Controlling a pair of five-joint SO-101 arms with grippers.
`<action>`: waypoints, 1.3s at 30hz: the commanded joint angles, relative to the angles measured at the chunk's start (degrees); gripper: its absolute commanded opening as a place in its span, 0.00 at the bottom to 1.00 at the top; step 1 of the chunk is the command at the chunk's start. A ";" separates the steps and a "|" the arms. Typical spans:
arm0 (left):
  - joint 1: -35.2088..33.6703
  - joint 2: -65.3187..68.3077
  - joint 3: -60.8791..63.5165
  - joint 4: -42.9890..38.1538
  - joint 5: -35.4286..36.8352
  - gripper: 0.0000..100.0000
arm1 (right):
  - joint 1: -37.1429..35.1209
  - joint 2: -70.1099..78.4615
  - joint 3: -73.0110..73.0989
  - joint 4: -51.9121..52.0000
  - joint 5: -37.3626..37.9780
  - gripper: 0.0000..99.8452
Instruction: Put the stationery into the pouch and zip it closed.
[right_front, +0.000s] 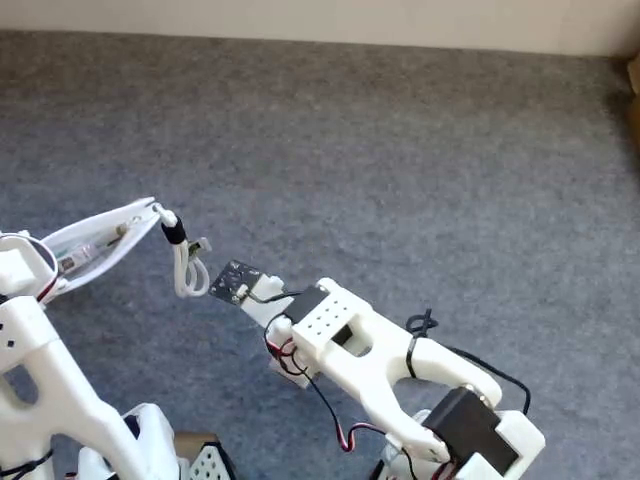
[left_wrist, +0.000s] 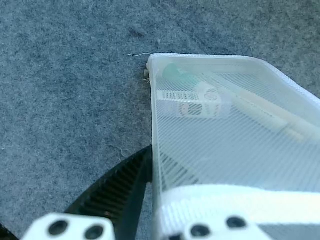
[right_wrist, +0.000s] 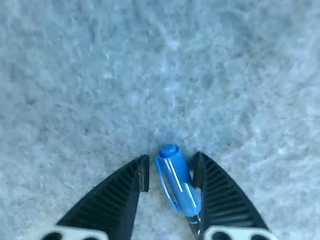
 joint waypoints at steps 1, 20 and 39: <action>-0.57 0.92 0.48 -1.23 0.53 0.00 | 1.36 2.86 0.22 1.45 0.62 0.14; -0.57 0.92 0.66 -1.23 0.53 0.00 | 1.45 -9.10 0.13 1.71 0.35 0.01; -0.84 0.92 0.57 -1.23 0.53 0.00 | 1.36 -32.57 -4.53 -5.23 -16.88 0.01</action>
